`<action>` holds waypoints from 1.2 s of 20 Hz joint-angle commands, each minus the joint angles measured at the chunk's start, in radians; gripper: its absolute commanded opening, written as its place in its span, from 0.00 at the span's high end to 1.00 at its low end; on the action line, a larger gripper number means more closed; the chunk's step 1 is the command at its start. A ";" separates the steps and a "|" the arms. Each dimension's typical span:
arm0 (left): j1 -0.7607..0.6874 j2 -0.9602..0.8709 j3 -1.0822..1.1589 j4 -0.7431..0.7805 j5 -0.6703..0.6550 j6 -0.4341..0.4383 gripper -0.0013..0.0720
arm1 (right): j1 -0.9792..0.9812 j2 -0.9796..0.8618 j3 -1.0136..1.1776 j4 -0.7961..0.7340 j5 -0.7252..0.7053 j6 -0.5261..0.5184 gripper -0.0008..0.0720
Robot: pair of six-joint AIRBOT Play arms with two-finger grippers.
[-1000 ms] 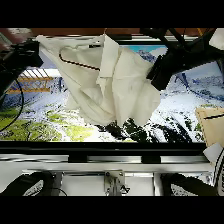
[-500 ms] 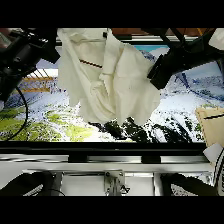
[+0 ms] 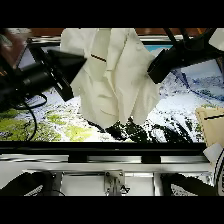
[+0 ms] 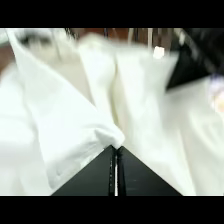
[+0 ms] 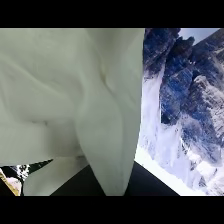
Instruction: Fold the shirts.
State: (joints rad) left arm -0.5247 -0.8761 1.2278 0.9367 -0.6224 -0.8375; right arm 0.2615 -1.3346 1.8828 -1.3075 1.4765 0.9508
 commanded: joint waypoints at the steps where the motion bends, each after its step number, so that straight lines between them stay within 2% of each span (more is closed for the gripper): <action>1: 0.058 -0.004 -0.051 0.195 -0.158 -0.145 0.92 | 0.000 0.004 0.000 0.039 -0.022 0.060 0.89; 2: 0.066 -0.012 -0.054 0.198 -0.137 -0.145 0.92 | 0.000 0.004 0.000 0.071 -0.021 0.074 0.89; 3: 0.069 -0.018 -0.054 0.198 -0.091 -0.144 0.87 | 0.000 0.004 0.000 0.101 -0.021 0.083 0.89; 5: 0.069 -0.017 -0.050 0.197 0.039 -0.145 0.42 | 0.000 0.004 0.000 0.144 -0.018 0.102 0.89; 6: 0.069 -0.014 -0.042 0.197 0.106 -0.145 0.31 | 0.000 0.003 0.000 0.150 -0.016 0.113 0.89; 10: 0.063 -0.016 0.047 0.196 0.382 -0.145 0.31 | 0.000 0.004 0.000 0.176 0.000 0.115 0.89; 11: 0.055 -0.019 0.072 0.193 0.414 -0.145 0.24 | 0.004 0.004 0.000 0.187 0.003 0.115 0.89; 14: 0.005 -0.035 0.114 0.190 0.417 -0.145 0.21 | 0.065 0.003 0.000 0.145 0.005 0.118 0.89; 18: -0.024 -0.072 0.115 0.190 0.398 -0.145 0.21 | 0.195 0.004 0.000 0.043 0.004 0.182 0.89; 20: -0.024 -0.072 0.115 0.190 0.391 -0.145 0.22 | 0.232 0.004 0.000 0.046 -0.002 0.247 0.89; 24: -0.025 -0.072 0.116 0.190 0.396 -0.144 0.21 | 0.240 0.004 0.000 0.086 -0.021 0.249 0.89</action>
State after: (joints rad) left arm -0.5465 -0.9432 1.3422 1.1263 -0.2207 -0.9817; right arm 0.4812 -1.3315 1.8824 -1.2381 1.4731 1.1755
